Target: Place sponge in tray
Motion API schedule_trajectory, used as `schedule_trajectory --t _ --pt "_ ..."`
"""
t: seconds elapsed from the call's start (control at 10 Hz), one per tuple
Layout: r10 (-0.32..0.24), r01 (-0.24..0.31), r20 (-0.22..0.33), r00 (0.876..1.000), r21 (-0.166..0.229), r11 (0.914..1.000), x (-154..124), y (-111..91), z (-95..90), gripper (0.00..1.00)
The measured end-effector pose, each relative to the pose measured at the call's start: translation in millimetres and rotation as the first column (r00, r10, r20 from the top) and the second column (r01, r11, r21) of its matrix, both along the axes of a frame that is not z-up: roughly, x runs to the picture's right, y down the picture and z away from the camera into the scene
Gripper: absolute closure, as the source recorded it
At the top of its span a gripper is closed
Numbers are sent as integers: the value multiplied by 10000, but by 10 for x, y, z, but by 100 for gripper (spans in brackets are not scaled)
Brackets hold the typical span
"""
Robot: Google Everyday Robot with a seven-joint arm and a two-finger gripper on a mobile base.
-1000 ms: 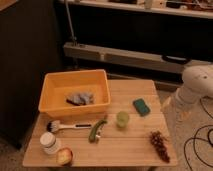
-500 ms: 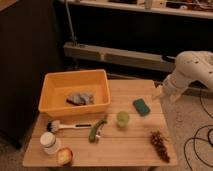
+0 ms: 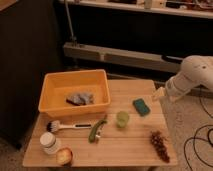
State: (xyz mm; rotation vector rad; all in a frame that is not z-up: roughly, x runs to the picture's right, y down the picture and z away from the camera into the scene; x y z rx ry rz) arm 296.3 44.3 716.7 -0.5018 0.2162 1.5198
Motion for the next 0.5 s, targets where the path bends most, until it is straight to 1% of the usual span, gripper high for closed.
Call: schedule_trajectory --t 0.5 --pt "-48 48 47 10000 36 10000 -17 -5 3 35"
